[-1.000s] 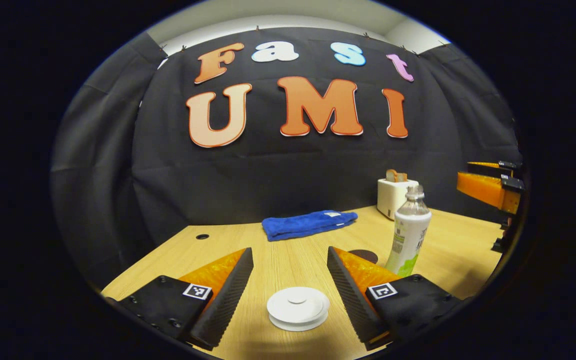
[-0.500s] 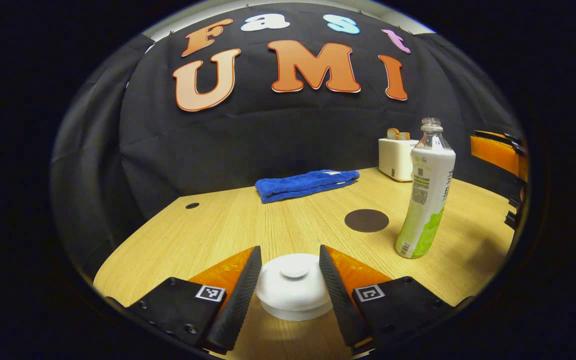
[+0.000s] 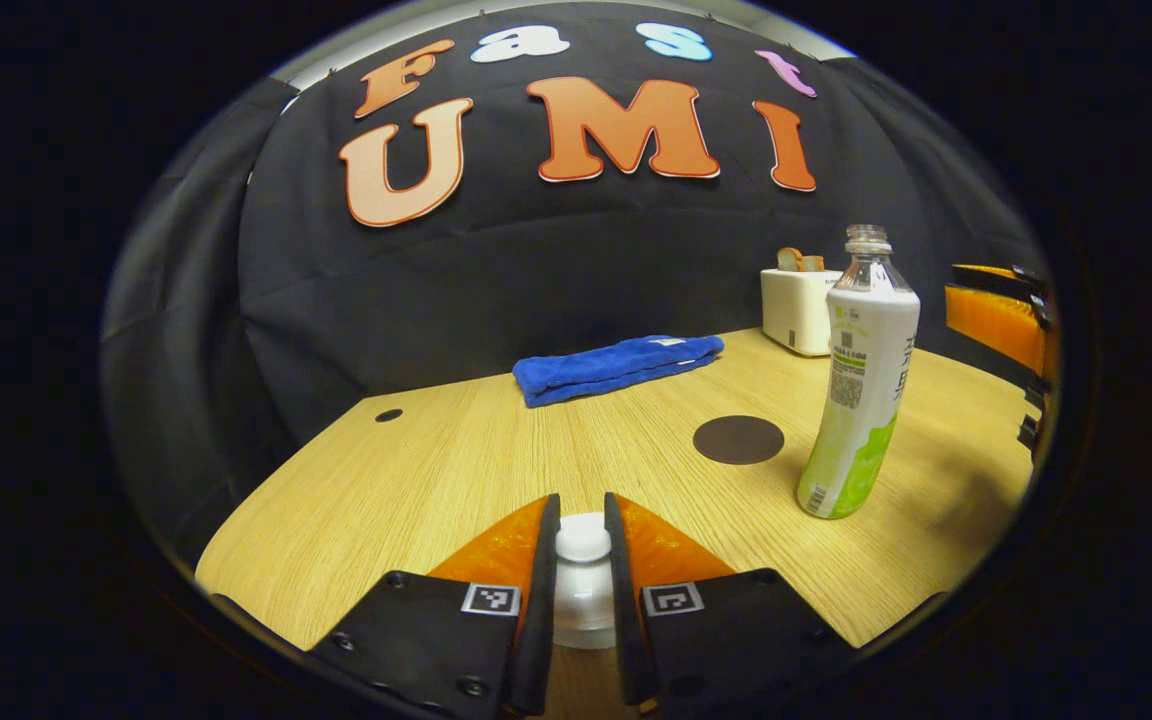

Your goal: Open the teacup lid with one hand, grasp the water bottle and pour water into the teacup with the other hand; after pouring, place the water bottle on the coaster and then close the teacup lid.

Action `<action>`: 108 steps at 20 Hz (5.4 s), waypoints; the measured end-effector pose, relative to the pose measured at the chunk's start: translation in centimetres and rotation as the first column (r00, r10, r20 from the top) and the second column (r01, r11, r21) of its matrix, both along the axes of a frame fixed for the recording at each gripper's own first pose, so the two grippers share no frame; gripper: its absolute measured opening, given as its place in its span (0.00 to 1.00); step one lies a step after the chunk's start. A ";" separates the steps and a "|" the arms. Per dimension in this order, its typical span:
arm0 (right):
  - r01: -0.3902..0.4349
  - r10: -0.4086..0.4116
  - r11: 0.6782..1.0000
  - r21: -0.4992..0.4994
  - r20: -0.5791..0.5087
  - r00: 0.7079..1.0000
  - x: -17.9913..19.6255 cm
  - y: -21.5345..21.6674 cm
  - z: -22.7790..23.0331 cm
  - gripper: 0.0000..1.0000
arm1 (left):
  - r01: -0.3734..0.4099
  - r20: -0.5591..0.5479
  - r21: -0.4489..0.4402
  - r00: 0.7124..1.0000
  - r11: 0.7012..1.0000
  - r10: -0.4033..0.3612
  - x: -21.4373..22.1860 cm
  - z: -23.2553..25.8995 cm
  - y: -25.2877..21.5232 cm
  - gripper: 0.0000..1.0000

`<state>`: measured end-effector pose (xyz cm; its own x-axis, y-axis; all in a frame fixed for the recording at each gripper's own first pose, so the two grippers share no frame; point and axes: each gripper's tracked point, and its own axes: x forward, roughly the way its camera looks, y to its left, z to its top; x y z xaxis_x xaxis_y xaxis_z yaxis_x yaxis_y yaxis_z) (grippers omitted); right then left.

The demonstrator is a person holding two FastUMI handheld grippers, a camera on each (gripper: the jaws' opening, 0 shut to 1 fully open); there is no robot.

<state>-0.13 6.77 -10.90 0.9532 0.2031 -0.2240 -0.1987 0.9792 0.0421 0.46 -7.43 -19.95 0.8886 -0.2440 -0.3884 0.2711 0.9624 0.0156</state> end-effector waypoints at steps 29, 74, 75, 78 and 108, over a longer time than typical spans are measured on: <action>-0.130 0.145 0.988 0.077 -0.243 0.959 2.6 9.7 -9.0 0.61 | -0.249 0.094 -0.050 0.963 0.967 0.253 -1.3 2.7 12.6 0.30; 0.103 0.425 0.101 -0.990 0.136 0.895 8.2 12.0 0.3 0.59 | -0.338 0.075 -0.014 0.938 0.941 0.339 -4.2 0.4 21.9 0.27; 0.106 0.431 0.090 -0.990 0.135 0.892 8.1 12.1 0.2 0.59 | -0.338 0.073 -0.013 0.938 0.941 0.339 -4.2 0.3 21.8 0.30; 0.129 0.457 0.057 -0.990 0.141 0.878 8.0 12.4 0.3 0.59 | -0.338 0.070 -0.016 0.938 0.941 0.338 -4.4 0.1 21.9 0.30; 0.249 0.562 -0.087 -0.965 0.159 0.812 7.9 13.7 1.5 0.59 | -0.315 0.057 0.003 0.948 0.949 0.314 -4.8 -0.6 22.4 0.30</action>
<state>7.80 20.46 -9.41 0.9428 0.3333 0.0030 0.0604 -0.1621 -0.9849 -4.32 14.95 -20.53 0.9396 0.0558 -0.3377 -0.0469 0.9983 0.0344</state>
